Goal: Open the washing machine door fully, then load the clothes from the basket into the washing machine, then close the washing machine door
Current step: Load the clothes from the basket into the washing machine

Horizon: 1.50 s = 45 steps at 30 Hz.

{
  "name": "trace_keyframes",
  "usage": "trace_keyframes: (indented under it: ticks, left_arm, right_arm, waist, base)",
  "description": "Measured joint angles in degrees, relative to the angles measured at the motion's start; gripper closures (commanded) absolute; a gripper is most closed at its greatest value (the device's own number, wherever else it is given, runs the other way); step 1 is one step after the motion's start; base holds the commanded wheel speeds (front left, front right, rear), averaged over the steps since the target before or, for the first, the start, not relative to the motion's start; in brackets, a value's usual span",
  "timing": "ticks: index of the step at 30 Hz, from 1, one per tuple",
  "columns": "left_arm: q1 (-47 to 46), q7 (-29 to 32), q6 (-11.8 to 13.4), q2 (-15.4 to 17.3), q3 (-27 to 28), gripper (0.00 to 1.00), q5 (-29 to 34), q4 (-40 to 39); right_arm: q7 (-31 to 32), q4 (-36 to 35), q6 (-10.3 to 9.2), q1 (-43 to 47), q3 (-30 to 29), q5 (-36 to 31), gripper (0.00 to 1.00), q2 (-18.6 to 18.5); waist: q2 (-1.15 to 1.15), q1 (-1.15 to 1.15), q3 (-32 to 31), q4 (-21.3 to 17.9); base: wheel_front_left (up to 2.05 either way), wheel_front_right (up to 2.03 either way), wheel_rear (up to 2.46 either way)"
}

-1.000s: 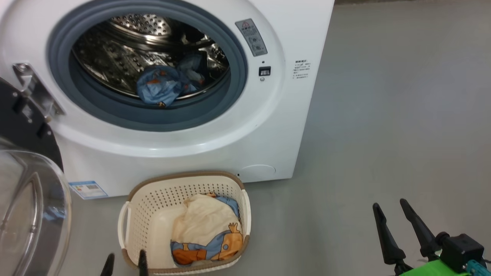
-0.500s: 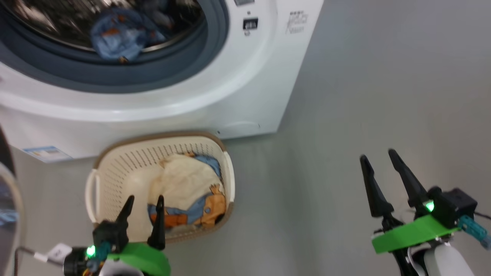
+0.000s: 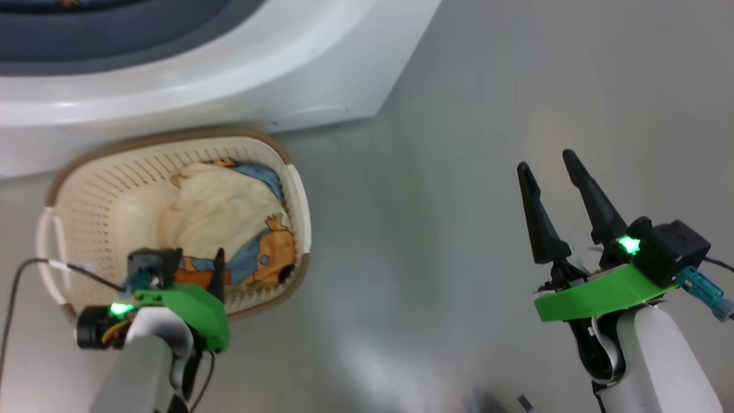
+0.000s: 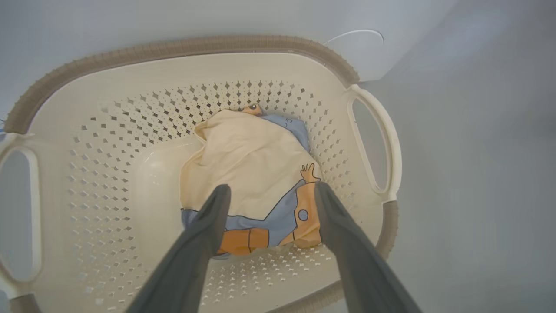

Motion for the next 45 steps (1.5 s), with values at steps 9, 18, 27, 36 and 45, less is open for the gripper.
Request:
trace_keyframes:
  ticks: [9,18,27,36,45]
  left_arm:
    - [-11.4,0.1,-0.51,0.47,0.14,0.0,-0.18,14.25]
    - [-20.56,0.92,-0.65,1.89,-0.27,0.0,-0.51,22.26]
    - [-26.31,1.57,0.18,3.98,-0.64,0.0,-0.49,27.06]
    - [-30.58,1.58,0.19,4.08,-1.03,0.0,-0.52,29.11]
    - [-33.57,4.38,3.26,3.98,-4.93,0.0,1.68,30.4]
  right_arm:
    - [0.0,-0.9,0.01,-1.7,0.56,0.0,0.0,-0.36]
    - [0.0,-2.21,0.01,-3.34,0.54,0.0,0.0,-0.74]
    - [0.0,-3.44,0.01,-3.31,0.44,0.0,0.0,-0.74]
    - [0.0,-3.98,0.01,-3.25,0.25,0.0,0.0,-0.74]
    - [0.0,-5.92,0.01,-2.3,-0.51,0.0,0.0,-1.15]
  waist:
    - [0.0,-0.01,7.65,-2.79]
    - [0.0,0.0,13.82,-4.84]
    - [0.0,-0.01,18.86,-6.29]
    - [0.0,-0.01,22.4,-7.36]
    - [0.0,-0.01,23.5,-7.55]
  base:
    - [0.0,0.0,0.0]
    - [0.0,0.0,0.0]
    - [0.0,0.0,0.0]
    - [0.0,0.0,0.0]
    - [0.0,0.0,0.0]
